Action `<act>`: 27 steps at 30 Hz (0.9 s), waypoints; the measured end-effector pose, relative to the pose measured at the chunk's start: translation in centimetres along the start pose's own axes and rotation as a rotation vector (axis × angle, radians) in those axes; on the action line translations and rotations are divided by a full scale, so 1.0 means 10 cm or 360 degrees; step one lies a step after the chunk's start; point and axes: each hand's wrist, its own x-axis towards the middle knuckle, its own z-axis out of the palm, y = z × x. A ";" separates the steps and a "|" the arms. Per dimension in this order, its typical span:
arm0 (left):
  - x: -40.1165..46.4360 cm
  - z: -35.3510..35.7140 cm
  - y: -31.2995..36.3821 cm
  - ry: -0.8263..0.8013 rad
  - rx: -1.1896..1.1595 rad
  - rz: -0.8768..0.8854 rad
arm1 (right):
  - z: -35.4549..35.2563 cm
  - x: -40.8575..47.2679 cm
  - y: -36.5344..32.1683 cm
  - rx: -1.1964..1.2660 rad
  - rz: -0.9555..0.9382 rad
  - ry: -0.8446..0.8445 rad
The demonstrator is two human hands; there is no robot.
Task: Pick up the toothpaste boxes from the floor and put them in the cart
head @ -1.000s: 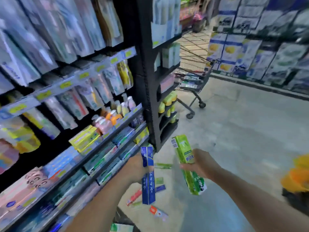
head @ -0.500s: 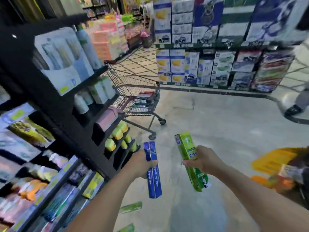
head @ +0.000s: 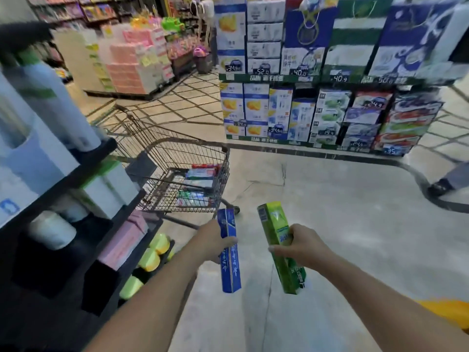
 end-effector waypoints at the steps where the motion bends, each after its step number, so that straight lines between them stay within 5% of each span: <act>1: 0.17 -0.08 0.07 -0.0005 0.0024 0.0010 | -0.07 0.16 -0.05 -0.0024 -0.0001 0.0013; 16: 2.80 -0.74 1.06 0.0067 0.0081 -0.0136 | -1.08 3.20 -0.46 -0.0173 -0.0068 -0.0093; 27: 3.91 -1.58 0.73 0.0265 -0.0150 -0.0533 | -0.79 5.14 -1.55 -0.0487 -0.0332 -0.0518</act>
